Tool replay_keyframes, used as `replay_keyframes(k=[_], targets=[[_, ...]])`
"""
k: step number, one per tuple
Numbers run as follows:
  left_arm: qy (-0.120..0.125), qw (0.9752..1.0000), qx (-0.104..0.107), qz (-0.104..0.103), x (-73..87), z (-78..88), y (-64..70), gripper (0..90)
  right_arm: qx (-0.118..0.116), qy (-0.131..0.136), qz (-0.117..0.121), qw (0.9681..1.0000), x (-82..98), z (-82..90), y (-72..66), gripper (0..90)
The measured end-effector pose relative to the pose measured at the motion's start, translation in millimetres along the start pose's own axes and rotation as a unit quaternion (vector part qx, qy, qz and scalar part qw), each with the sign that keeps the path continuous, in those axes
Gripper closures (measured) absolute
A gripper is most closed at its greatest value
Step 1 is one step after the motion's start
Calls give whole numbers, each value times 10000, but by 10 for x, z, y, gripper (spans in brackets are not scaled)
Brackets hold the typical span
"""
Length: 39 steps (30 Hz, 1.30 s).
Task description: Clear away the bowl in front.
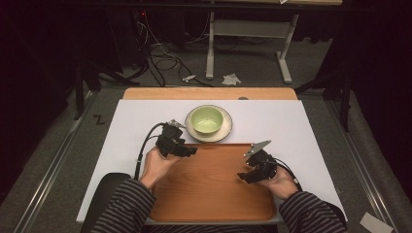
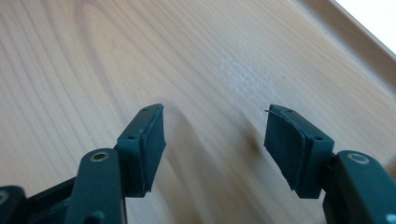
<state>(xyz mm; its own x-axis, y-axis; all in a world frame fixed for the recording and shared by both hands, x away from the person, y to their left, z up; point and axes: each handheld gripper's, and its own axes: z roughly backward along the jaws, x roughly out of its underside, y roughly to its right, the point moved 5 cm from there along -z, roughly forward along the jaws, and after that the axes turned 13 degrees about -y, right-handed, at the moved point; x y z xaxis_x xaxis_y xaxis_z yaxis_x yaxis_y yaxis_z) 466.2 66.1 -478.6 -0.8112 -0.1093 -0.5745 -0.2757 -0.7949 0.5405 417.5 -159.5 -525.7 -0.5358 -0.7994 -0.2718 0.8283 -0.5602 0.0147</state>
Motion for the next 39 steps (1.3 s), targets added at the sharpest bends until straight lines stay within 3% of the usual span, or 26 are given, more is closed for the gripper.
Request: replay_keyframes(k=[6,8,12,19,28,39], targets=[[76,9999,-68,90,-207,-29,3,337,-39,2,-26,10000,2,-5,10,398],[-4,9998,-45,188,-266,-45,11,342,-30,22,-4,10000,1,-3,7,398],[-187,9996,-157,103,-369,-127,49,339,-59,-13,7,10000,-2,-13,-1,398],[-237,9991,-343,-60,-525,-230,56,342,-9,5,-2,10000,-3,0,-1,401],[-145,9979,-627,-13,-757,-381,-15,335,46,86,21,10000,-11,14,4,401],[-298,9962,-817,59,-942,-625,-42,377,53,91,17,9999,0,38,14,401]])
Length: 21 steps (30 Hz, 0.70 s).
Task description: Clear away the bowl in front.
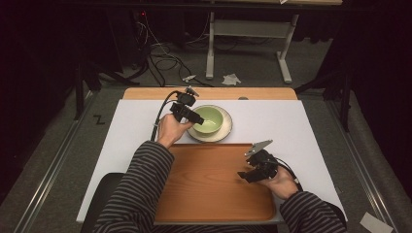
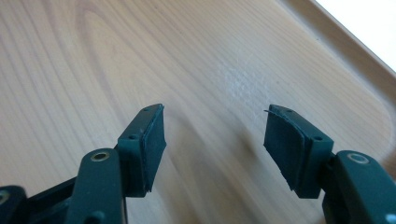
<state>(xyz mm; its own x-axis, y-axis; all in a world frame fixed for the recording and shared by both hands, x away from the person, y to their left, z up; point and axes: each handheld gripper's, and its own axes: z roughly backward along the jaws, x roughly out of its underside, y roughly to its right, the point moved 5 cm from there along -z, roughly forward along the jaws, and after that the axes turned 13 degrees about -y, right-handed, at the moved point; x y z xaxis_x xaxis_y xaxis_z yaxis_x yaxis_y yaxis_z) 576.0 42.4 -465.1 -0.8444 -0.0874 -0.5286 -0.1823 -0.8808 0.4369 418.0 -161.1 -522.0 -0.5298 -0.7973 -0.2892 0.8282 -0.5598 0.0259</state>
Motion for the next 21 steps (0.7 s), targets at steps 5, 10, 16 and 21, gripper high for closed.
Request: replay_keyframes(k=[5,10,16,21], targets=[[-45,9999,-109,121,-73,-117,-59,391,-72,-22,-30,10000,-1,-13,-3,401],[-59,9995,-254,153,-110,-232,-112,456,-83,-22,24,10000,-4,-17,-3,401],[-124,9988,-290,369,-126,-335,-203,505,-91,-52,24,9999,-2,-21,-7,401],[-165,9983,-271,499,-135,-404,-242,575,-103,-59,43,9999,-4,-27,-15,400]])
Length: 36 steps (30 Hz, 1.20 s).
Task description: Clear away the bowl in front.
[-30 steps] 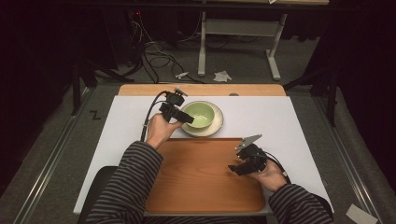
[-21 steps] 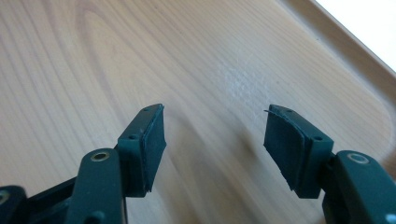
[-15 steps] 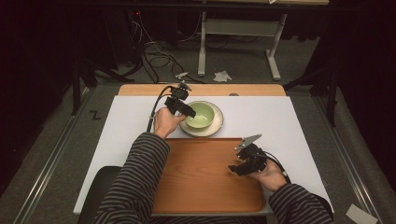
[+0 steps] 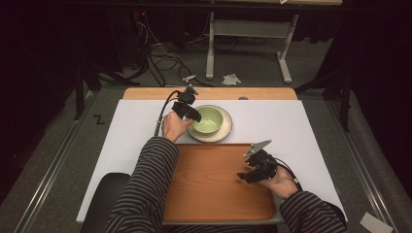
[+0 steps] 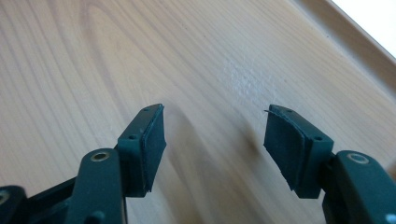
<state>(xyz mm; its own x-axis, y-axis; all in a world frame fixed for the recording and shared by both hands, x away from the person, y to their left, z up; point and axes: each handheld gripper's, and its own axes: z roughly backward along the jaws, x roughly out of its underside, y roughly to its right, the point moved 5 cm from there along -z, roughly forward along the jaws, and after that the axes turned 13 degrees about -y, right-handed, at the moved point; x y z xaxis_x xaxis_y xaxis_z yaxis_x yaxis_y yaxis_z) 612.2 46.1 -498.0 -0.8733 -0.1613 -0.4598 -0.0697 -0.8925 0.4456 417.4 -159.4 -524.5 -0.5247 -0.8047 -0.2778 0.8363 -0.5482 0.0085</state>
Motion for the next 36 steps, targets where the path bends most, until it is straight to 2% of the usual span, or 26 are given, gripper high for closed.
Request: replay_keyframes(k=[7,16,19,25,28,30,31,32,33,34,36], targets=[[-92,9997,-69,193,-7,-102,-72,664,8,36,-65,10000,9,22,21,401],[-227,9991,-54,349,-3,-162,-117,808,3,22,3,10000,6,11,12,401],[-228,9989,-57,407,-11,-165,-108,825,-40,-4,7,10000,6,-2,7,400],[-247,9982,54,537,-28,-159,-118,843,-25,-28,10,10000,6,-11,9,400],[-269,9970,196,696,-48,-153,-118,842,-36,-14,9,10000,6,-6,6,400],[-242,9971,221,689,-57,-147,-110,842,-33,-19,18,10000,6,-8,11,400],[-451,9978,259,408,-35,-109,-127,841,-32,-39,4,10000,7,-10,11,400],[-187,9971,248,694,-69,-130,-90,840,-31,-30,19,10000,5,-14,14,400],[-184,9977,281,591,-67,-124,-82,840,-27,-32,16,10000,5,-14,13,400],[-149,9976,226,632,-65,-118,-77,840,-25,-26,24,10000,4,-12,13,400],[-135,9982,207,547,-58,-100,-66,839,-19,-23,28,10000,4,-13,9,400]])
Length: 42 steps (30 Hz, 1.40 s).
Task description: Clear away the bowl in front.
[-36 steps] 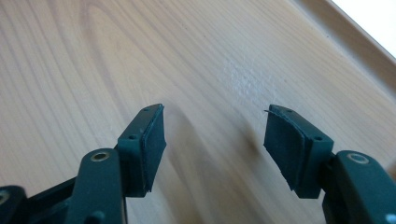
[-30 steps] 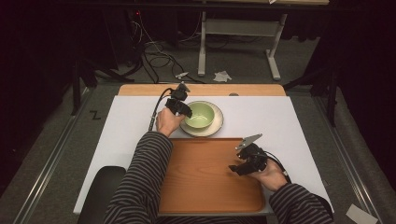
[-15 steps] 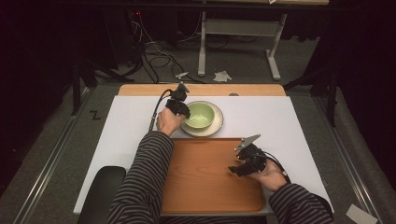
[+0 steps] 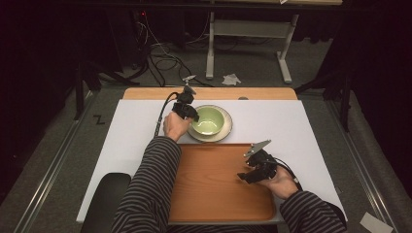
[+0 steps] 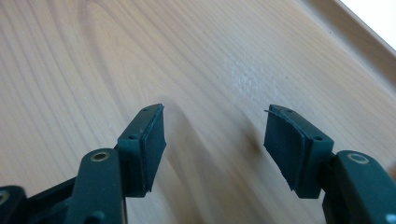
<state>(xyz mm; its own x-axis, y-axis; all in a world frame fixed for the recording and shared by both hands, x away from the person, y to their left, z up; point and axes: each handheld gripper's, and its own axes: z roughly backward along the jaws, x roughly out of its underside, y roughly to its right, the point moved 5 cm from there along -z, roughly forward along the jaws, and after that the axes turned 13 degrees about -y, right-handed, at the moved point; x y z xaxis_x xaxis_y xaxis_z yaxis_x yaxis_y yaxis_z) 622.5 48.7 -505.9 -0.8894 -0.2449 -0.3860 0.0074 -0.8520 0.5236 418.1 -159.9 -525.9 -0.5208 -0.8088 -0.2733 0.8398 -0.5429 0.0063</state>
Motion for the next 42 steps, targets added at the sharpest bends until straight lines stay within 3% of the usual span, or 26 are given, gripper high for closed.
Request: replay_keyframes(k=[6,11,15,31,32,42], targets=[[117,9997,200,9,-37,106,47,839,-19,-37,-48,10000,1,-4,-3,400],[225,9993,251,-164,-41,257,73,839,6,-23,-4,10000,1,0,-3,400],[320,9987,337,-187,-50,362,107,839,-13,-46,-17,10000,1,-8,-4,400],[291,9967,553,-526,84,630,262,839,16,-58,1,10000,0,-8,-14,400],[249,9963,551,-616,107,660,276,839,22,-71,-6,10000,1,-9,-11,400],[212,9957,581,-691,189,744,334,839,16,-39,-23,10000,3,1,-13,400]])
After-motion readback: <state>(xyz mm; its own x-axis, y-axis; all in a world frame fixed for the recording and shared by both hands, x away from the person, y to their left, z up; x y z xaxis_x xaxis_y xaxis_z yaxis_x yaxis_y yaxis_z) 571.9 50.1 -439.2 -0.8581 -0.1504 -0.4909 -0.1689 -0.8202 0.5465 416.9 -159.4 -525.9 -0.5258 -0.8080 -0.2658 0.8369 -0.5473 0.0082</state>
